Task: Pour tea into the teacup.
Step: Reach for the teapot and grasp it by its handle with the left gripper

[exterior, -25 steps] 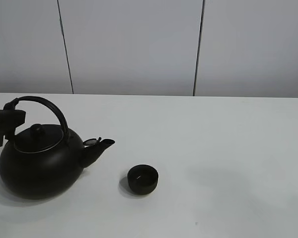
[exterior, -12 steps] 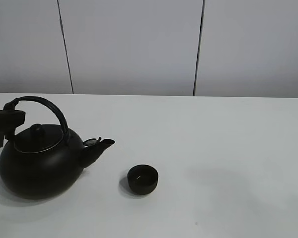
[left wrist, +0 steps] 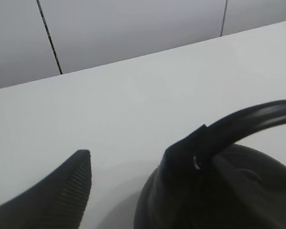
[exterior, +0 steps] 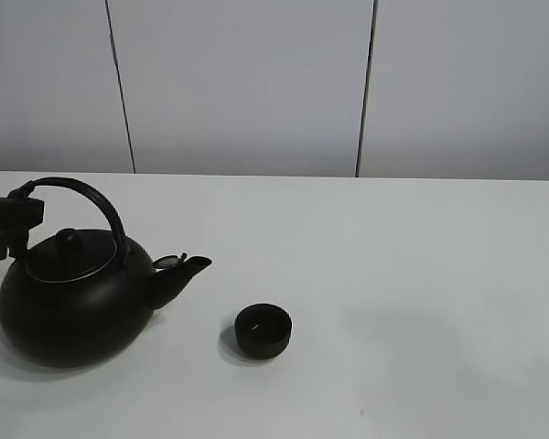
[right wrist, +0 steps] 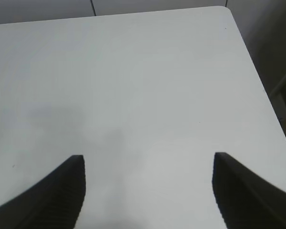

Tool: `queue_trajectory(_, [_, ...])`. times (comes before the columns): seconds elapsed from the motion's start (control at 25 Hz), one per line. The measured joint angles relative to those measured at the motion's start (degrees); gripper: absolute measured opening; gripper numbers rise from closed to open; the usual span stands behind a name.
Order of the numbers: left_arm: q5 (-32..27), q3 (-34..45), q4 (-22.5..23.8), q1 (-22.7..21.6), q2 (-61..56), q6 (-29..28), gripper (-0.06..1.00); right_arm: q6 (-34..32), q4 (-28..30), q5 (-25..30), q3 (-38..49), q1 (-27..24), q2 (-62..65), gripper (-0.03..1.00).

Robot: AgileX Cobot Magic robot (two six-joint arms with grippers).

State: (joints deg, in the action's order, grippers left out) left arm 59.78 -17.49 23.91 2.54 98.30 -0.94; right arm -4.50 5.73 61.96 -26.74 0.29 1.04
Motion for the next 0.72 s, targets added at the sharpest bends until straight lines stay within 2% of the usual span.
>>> queue_trajectory(0.6, [-0.05, -0.97, 2.56, 0.00, 0.23, 1.87, 0.45, 0.00, 0.00, 0.00, 0.00, 0.00, 0.00, 0.51])
queue_trajectory(0.72, [-0.24, -0.97, 3.76, 0.00, 0.23, 1.54, 0.35, 0.00, 0.00, 0.00, 0.00, 0.00, 0.00, 0.51])
